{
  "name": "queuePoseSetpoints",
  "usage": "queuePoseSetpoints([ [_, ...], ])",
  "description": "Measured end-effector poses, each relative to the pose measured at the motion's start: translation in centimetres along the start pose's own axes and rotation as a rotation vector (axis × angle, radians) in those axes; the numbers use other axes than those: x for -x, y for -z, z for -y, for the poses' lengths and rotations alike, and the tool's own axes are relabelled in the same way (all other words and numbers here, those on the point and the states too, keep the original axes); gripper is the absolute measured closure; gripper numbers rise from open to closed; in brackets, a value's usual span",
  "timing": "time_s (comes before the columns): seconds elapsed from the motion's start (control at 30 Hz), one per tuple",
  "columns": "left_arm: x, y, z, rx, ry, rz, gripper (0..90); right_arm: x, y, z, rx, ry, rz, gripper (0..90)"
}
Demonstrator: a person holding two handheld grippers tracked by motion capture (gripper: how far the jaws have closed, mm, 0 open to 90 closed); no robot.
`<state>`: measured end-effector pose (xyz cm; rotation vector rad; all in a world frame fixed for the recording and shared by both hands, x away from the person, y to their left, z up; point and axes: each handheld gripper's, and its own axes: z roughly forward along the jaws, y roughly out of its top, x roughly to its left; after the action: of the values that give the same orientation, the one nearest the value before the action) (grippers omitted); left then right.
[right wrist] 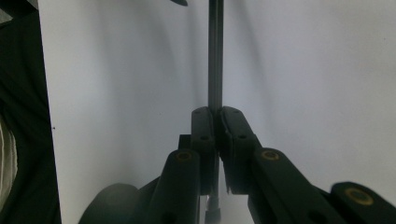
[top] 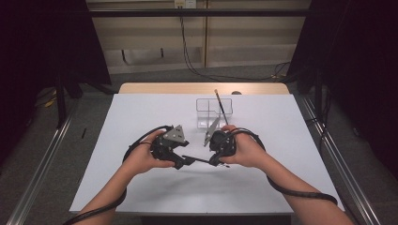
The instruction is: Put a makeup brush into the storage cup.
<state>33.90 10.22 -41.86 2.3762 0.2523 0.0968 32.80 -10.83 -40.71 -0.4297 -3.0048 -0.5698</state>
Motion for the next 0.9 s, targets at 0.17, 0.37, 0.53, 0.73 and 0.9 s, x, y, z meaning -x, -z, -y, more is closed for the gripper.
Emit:
queuePoseSetpoints([
  [0.17, -0.1, 0.1, -0.2, -0.022, -0.037, 0.003, 45.4, -0.1, 0.3, -0.5, 0.007, 0.020, 0.003, 84.7],
  [0.37, 0.1, 0.0, -0.6, -0.072, -0.065, 0.052, 56.7, -0.1, 0.4, -0.8, 0.002, 0.030, 0.003, 84.7],
  [0.53, 0.4, -0.3, -1.0, -0.130, -0.103, 0.073, 65.1, -0.2, 0.4, -1.1, -0.007, 0.042, 0.000, 84.6],
  [0.73, 0.5, -0.6, -1.3, -0.166, -0.126, 0.094, 76.1, -0.1, 0.3, -1.2, -0.018, 0.062, -0.004, 84.6],
  [0.9, 0.4, -0.7, -1.4, -0.188, -0.131, 0.101, 78.2, 0.1, 0.3, -1.2, -0.011, 0.079, -0.002, 84.2],
])
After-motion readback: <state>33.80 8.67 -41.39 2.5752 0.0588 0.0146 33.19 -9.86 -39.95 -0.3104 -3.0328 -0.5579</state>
